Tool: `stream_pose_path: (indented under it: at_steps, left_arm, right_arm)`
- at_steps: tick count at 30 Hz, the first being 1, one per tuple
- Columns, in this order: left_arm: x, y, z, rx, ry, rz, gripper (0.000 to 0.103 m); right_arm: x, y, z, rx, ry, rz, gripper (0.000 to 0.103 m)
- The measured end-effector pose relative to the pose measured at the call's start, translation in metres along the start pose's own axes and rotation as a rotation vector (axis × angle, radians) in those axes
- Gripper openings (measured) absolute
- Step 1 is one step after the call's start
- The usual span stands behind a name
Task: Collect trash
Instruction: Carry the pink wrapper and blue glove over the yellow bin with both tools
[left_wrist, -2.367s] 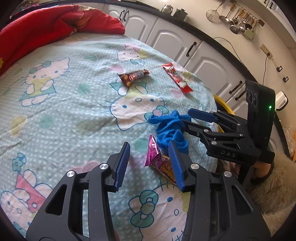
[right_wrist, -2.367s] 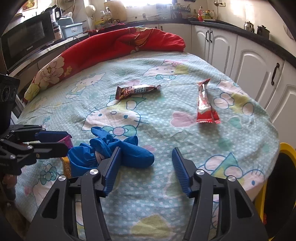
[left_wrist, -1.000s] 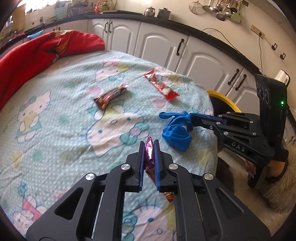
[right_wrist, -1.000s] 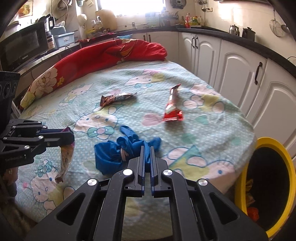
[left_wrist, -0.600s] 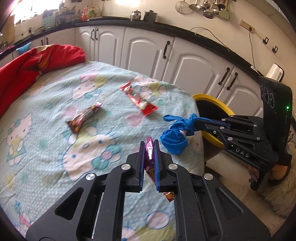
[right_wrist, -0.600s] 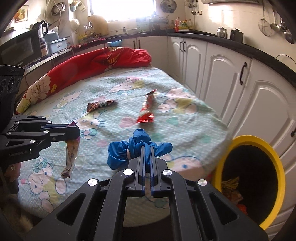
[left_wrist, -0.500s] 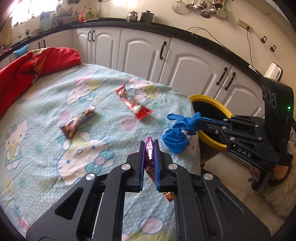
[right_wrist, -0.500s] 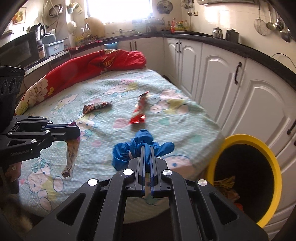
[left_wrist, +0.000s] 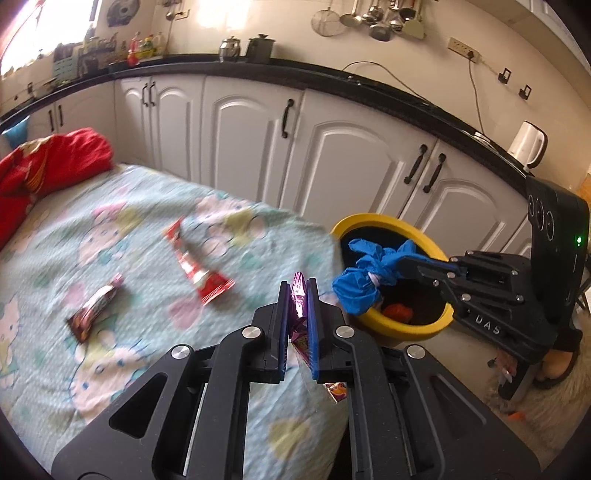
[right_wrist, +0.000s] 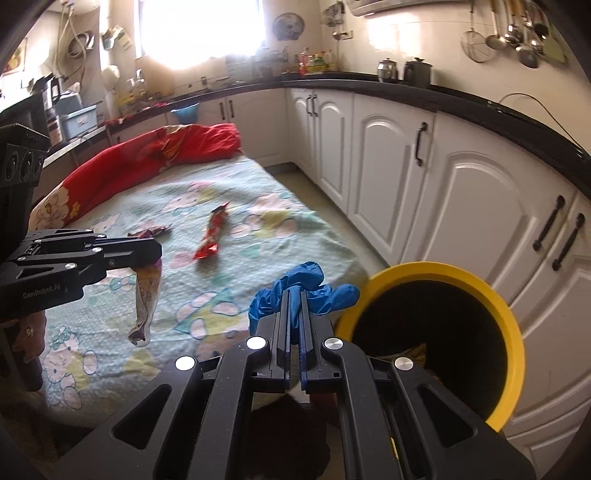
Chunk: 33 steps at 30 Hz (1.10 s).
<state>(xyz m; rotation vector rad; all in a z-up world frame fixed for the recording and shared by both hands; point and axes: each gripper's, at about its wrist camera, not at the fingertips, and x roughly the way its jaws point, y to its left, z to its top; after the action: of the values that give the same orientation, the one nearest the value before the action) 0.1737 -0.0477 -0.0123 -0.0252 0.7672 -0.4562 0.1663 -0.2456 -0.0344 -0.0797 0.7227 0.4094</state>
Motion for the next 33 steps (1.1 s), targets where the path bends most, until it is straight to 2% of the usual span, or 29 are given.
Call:
stream_pose_path:
  at_steps: [18,33]
  left_arm:
    - [0.055,-0.059,0.036,0.072,0.005,-0.071,0.004]
    - [0.116,-0.103,0.047,0.133,0.056,-0.115,0.004]
  right_arm:
    - [-0.022,-0.075,-0.018,0.138,-0.019,-0.106,0.003]
    - [-0.023,-0.127,-0.044,0.236,0.001,-0.191,0.003]
